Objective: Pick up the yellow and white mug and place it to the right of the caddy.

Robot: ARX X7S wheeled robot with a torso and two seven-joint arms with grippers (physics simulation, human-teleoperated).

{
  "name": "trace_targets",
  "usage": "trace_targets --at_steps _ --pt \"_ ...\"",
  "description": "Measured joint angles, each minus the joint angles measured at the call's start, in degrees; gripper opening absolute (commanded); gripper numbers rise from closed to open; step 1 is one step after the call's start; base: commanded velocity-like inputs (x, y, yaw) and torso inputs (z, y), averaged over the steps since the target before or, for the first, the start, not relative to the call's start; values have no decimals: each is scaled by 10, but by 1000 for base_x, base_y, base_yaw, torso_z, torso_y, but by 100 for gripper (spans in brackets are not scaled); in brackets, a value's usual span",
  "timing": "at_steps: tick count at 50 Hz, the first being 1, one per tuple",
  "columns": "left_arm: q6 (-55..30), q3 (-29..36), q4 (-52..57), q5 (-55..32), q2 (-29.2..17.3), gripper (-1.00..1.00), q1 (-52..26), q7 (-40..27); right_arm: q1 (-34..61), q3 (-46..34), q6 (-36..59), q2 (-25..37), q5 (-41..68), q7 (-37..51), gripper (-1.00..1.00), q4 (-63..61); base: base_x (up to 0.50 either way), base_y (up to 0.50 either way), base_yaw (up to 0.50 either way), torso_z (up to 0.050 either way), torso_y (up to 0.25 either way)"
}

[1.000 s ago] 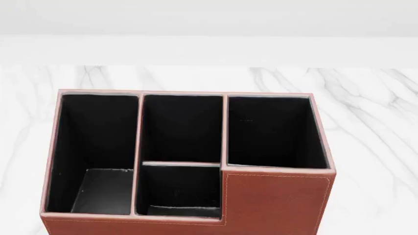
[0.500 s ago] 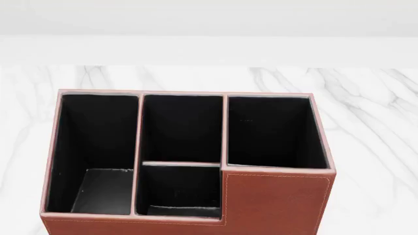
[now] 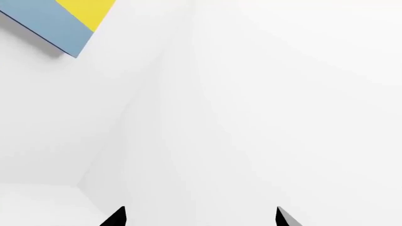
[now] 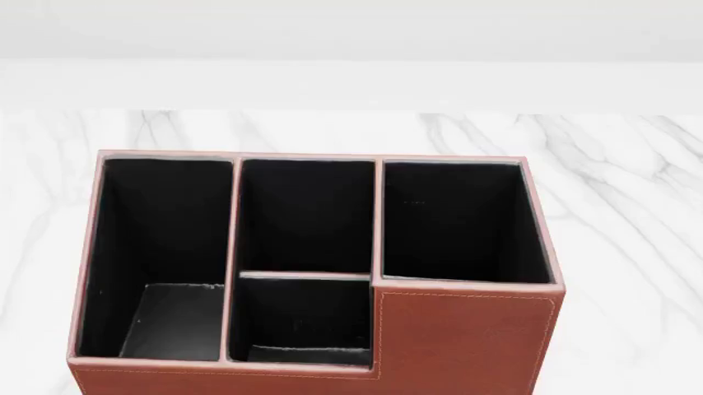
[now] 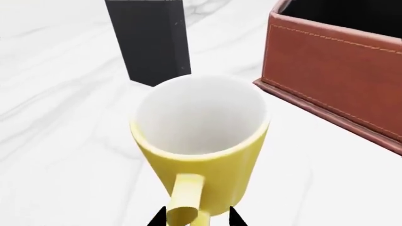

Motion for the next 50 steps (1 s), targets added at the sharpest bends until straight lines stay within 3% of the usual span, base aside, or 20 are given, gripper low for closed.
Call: trace_targets --at_steps 26,50 --pt "0 3 0 3 0 100 -1 0 0 5 4 1 -1 8 -100 -9 0 0 0 0 0" --pt "-7 7 0 4 -6 100 -4 0 83 -11 118 44 -121 178 -100 -251 0 0 0 0 0"
